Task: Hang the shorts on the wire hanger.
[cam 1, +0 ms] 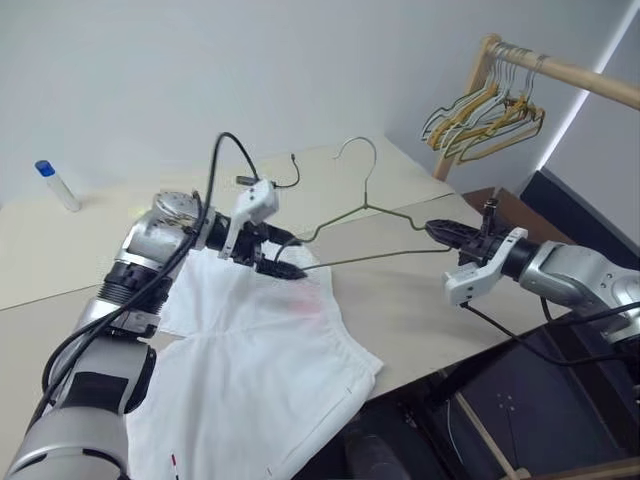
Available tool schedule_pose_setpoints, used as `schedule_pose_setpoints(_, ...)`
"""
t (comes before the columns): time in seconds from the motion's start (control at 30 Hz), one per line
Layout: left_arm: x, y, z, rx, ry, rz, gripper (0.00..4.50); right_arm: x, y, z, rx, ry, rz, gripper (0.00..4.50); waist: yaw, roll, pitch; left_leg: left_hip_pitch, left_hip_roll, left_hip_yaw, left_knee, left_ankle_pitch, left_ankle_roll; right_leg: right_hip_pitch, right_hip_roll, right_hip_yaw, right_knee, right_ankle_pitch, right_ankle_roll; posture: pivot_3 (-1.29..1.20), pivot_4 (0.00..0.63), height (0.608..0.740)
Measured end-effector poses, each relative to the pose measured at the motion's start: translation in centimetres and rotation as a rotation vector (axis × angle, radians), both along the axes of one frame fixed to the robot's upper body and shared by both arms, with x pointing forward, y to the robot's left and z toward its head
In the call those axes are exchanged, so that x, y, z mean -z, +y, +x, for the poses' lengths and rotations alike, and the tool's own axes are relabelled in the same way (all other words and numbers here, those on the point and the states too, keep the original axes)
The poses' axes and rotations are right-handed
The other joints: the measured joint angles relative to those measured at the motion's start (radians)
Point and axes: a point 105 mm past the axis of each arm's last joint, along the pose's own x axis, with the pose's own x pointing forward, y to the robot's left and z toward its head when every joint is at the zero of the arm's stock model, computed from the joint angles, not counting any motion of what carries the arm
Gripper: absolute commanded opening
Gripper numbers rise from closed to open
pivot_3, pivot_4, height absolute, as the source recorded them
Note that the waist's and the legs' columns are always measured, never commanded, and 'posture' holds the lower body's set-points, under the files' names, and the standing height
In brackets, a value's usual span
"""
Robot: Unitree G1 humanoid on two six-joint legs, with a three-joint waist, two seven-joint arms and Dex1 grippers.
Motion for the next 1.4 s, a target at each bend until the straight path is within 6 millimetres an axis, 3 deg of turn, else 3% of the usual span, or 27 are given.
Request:
schedule_pose_setpoints(0.1, 0.6, -0.3, -0.1, 0.024, -0.016, 0.043, 3.86, -0.3, 0.1, -0.1, -0.005, -0.012, 0.002, 0.00, 0.000, 0.000, 0.000, 0.001, 0.000, 0.000, 0.000, 0.000, 0.000, 0.000, 0.000, 0.000, 0.000, -0.002, 0.003, -0.26, 0.000, 0.740)
schedule_pose_setpoints(0.5, 0.9, -0.3, 0.2, 0.003, -0.012, 0.046, 0.18, -1.1, 0.1, -0.4, -0.004, -0.036, 0.015, 0.00, 0.000, 0.000, 0.000, 0.000, 0.000, 0.000, 0.000, 0.000, 0.000, 0.000, 0.000, 0.000, 0.001, -0.002, 0.003, -0.27, 0.000, 0.740)
schedule_pose_setpoints(0.53, 0.9, -0.3, 0.3, -0.007, -0.010, 0.045, 0.02, -1.2, 0.2, -0.4, -0.006, -0.041, 0.016, 0.00, 0.000, 0.000, 0.000, 0.001, 0.000, 0.000, 0.000, 0.000, 0.000, 0.000, 0.000, 0.000, 0.001, -0.002, 0.003, -0.27, 0.000, 0.740)
schedule_pose_setpoints(0.6, 0.7, 0.0, 0.5, -0.029, -0.014, 0.042, 0.02, -1.4, 0.3, -0.5, -0.014, -0.048, 0.018, 0.00, -0.002, 0.000, 0.000, 0.001, 0.000, 0.000, 0.000, 0.000, 0.000, 0.000, 0.000, 0.000, 0.001, -0.002, 0.003, -0.27, 0.000, 0.740)
schedule_pose_setpoints(0.7, 0.7, 0.2, 0.8, -0.057, -0.031, 0.045, 0.00, -1.5, 0.5, -0.8, -0.038, -0.035, 0.035, 0.74, 0.000, 0.000, 0.000, 0.000, 0.000, 0.000, 0.000, 0.000, 0.000, 0.000, 0.000, 0.000, 0.001, -0.002, 0.003, -0.24, 0.000, 0.740)
schedule_pose_setpoints(0.83, 1.0, 0.7, 1.2, -0.099, -0.070, 0.054, 0.00, -1.3, 0.8, -1.7, -0.096, 0.075, 0.103, 2.05, 0.000, 0.000, 0.000, 0.001, 0.000, 0.000, 0.000, 0.000, 0.000, 0.000, 0.000, 0.000, 0.000, -0.001, 0.001, -0.23, 0.000, 0.740)
schedule_pose_setpoints(0.93, 1.3, 0.9, 1.7, -0.096, -0.184, 0.088, 0.00, -0.4, 1.4, -3.2, -0.137, 0.296, 0.219, 3.08, 0.003, -0.001, 0.000, 0.000, 0.000, -0.001, 0.000, 0.000, 0.000, 0.001, -0.001, 0.000, 0.000, 0.001, -0.001, -0.21, 0.000, 0.740)
schedule_pose_setpoints(1.07, 1.6, 1.9, 1.7, -0.039, -0.353, 0.141, 0.00, -0.7, 0.9, -3.8, -0.014, 0.801, 0.509, 4.47, 0.005, -0.001, 0.001, 0.000, 0.001, -0.001, 0.000, 0.000, 0.000, 0.004, -0.002, 0.000, 0.000, 0.004, -0.003, -0.20, 0.000, 0.740)
schedule_pose_setpoints(1.23, 0.6, 1.3, 1.4, 0.008, -0.420, 0.089, 0.00, -2.8, 0.5, -3.0, 0.092, 1.134, 0.641, 4.47, 0.028, -0.001, 0.000, 0.001, 0.003, -0.001, 0.003, 0.000, 0.000, 0.002, 0.001, -0.001, -0.001, 0.004, 0.000, -0.18, 0.000, 0.740)
schedule_pose_setpoints(1.4, 0.1, 1.2, 1.3, 0.012, -0.438, 0.081, 0.00, -1.1, 0.7, -2.6, 0.230, 1.326, 0.558, 4.47, 0.073, 0.000, 0.000, -0.004, 0.002, 0.000, 0.003, -0.001, 0.002, -0.004, 0.001, -0.001, -0.001, 0.003, 0.001, -0.16, 0.000, 0.740)
